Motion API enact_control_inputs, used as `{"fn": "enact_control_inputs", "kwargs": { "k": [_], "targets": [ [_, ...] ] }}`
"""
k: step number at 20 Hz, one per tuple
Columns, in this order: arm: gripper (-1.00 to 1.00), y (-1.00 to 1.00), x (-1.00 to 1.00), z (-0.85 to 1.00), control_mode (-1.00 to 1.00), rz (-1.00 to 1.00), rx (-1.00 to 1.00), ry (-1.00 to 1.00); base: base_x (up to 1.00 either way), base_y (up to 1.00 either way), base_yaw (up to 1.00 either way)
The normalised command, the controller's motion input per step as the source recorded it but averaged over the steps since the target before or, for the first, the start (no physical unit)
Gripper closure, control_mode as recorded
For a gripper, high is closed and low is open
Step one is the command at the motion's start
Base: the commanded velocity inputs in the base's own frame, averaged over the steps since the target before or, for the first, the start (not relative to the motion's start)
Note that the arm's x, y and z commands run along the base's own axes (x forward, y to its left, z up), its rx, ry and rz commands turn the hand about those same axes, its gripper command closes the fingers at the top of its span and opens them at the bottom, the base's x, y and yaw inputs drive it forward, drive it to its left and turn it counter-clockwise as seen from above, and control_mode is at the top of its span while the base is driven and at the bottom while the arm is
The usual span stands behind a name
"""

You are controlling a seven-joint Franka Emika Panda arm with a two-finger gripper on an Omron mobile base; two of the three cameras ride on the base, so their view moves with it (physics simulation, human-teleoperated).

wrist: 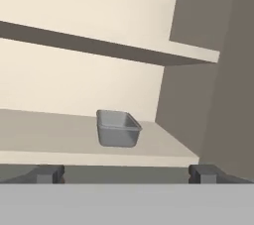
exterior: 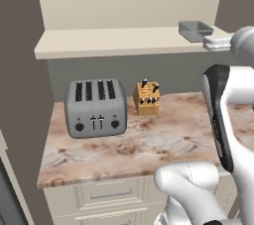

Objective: Retrieve the tupperware and aluminum foil from the cabinet and place them on the dining counter near the plate with cucumber and kebab skewer to prepare for storing leftovers.

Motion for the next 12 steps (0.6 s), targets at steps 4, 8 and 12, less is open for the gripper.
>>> {"fn": "enact_control_inputs", "kwargs": {
  "k": [4,8,12],
  "targets": [
    [-1.00,0.13,0.09,0.01,-1.00,0.21,0.00,0.08,0.00,0.00,0.00],
    [-1.00,0.36,0.19,0.00,-1.00,0.19,0.00,0.12,0.00,0.00,0.00],
    [-1.00,0.41,0.59,0.00,-1.00,0.13,0.00,0.17,0.00,0.00,0.00]
  ]
}}
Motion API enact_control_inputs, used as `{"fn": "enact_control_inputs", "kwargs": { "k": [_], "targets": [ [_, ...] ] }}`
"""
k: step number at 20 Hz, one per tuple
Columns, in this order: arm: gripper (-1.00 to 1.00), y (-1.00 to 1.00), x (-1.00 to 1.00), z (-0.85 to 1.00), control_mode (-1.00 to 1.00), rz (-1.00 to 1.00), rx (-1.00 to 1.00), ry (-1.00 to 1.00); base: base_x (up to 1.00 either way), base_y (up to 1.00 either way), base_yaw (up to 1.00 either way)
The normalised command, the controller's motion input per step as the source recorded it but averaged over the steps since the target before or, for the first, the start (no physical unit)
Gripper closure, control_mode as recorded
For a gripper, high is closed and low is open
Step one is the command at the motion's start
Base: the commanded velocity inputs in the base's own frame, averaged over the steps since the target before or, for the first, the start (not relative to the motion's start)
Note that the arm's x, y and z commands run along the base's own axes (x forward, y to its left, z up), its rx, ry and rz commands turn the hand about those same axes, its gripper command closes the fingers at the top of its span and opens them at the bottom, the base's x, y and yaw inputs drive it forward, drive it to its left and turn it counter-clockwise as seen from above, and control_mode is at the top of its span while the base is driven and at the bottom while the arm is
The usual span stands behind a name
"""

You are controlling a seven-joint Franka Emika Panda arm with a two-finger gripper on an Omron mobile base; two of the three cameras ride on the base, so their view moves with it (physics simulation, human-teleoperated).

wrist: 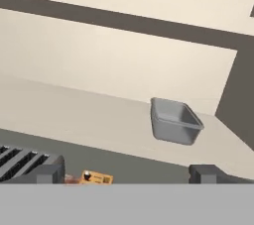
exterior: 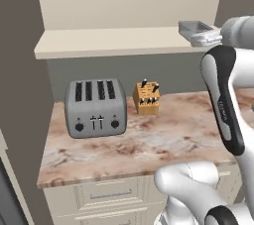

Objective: Retrieve the tupperware and aluminum foil from the cabinet and place them on the dining counter near the plate with cucumber and kebab skewer to prepare for storing leftovers.

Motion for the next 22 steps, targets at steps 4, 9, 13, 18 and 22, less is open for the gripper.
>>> {"fn": "enact_control_inputs", "kwargs": {
  "k": [4,9,13,18,22],
  "targets": [
    [-1.00,0.03,0.71,0.00,-1.00,0.00,0.01,0.17,0.00,0.00,0.00],
    [-1.00,-0.01,0.70,-0.02,-1.00,0.00,0.06,0.09,0.00,0.00,0.00],
    [-1.00,-0.03,0.66,-0.15,-1.00,0.00,0.11,0.06,0.00,0.00,0.00],
    [-1.00,-0.22,0.59,-0.29,-1.00,-0.01,0.16,0.01,0.00,0.00,0.00],
    [-1.00,-0.31,0.54,-0.13,-1.00,-0.04,0.11,0.00,0.00,0.00,0.00]
  ]
}}
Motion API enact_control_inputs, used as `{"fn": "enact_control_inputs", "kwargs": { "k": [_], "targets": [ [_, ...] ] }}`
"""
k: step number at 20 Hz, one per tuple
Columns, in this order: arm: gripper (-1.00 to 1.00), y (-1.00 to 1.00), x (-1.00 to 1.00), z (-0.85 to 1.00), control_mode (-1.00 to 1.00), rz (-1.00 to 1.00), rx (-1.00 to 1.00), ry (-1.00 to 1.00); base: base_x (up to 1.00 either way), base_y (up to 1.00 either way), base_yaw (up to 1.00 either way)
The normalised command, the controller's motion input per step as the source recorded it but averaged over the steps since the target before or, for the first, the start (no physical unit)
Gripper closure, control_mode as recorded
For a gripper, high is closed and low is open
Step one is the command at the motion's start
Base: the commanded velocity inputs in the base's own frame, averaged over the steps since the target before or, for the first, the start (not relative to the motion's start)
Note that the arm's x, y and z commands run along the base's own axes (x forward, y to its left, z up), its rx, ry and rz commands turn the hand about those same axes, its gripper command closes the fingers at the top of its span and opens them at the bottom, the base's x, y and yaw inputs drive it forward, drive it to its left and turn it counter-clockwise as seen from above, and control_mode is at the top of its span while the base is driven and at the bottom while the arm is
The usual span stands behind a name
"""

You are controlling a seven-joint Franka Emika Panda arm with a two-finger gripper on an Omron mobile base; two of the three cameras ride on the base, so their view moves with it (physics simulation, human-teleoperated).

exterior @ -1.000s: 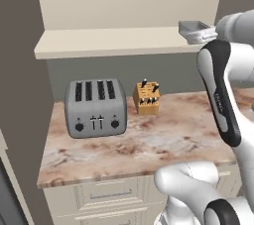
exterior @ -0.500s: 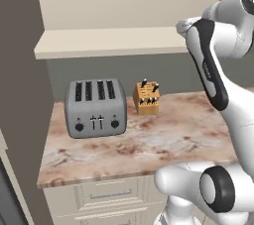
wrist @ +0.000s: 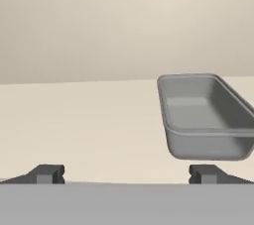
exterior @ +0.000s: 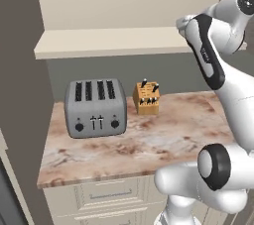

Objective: Retrieve the tupperware and aluminum foil from the cabinet and place them on the dining counter near the plate with cucumber and kebab skewer to prepare for storing leftovers.

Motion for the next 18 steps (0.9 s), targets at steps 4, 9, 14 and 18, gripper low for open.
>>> {"fn": "enact_control_inputs", "kwargs": {
  "k": [4,9,14,18],
  "targets": [
    [-1.00,-0.16,0.52,0.00,-1.00,-0.01,0.03,0.00,0.00,0.00,0.00],
    [-1.00,0.00,0.50,0.00,-1.00,0.00,0.00,0.00,0.00,0.00,0.00],
    [-1.00,-0.07,0.32,0.00,-1.00,0.00,-0.01,0.00,0.00,0.00,0.00],
    [-1.00,-0.17,0.32,-0.04,-1.00,0.00,-0.01,0.00,0.00,0.00,0.00]
  ]
}}
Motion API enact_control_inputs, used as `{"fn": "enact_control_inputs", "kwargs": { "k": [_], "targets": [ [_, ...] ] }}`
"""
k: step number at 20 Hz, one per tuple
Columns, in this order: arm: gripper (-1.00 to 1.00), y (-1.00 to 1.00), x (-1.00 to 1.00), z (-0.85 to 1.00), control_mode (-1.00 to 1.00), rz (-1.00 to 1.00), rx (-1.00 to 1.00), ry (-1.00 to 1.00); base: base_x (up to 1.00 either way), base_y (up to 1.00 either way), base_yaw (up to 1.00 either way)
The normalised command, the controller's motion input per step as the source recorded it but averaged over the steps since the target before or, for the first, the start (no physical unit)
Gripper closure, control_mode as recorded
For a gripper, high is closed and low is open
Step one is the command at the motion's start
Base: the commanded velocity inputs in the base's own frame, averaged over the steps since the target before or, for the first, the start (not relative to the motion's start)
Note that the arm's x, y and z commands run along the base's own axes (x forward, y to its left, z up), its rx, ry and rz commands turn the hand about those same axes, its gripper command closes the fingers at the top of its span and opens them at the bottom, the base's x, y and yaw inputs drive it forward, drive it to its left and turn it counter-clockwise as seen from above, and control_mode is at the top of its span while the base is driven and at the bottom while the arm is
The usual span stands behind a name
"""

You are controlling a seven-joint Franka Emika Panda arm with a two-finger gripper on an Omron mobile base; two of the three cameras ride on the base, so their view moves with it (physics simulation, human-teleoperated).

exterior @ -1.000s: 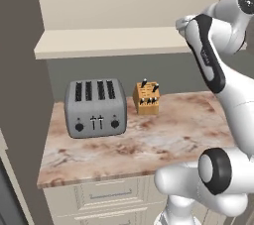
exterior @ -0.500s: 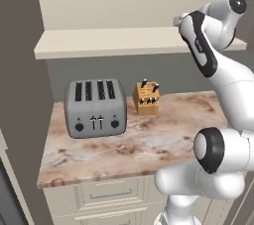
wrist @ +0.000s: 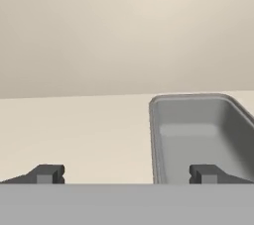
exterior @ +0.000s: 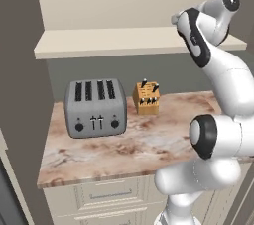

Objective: Retrieve the tupperware and aluminum foil from the cabinet and place them on the dining counter near the plate with cucumber and kebab skewer to prepare for storing leftovers.

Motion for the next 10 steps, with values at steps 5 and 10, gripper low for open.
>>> {"fn": "enact_control_inputs", "kwargs": {
  "k": [5,10],
  "targets": [
    [-1.00,-0.19,0.32,-0.19,-1.00,0.00,-0.02,0.00,0.00,0.00,0.00],
    [-1.00,-0.23,0.39,-0.23,-1.00,0.00,-0.01,0.01,0.00,0.00,0.00]
  ]
}}
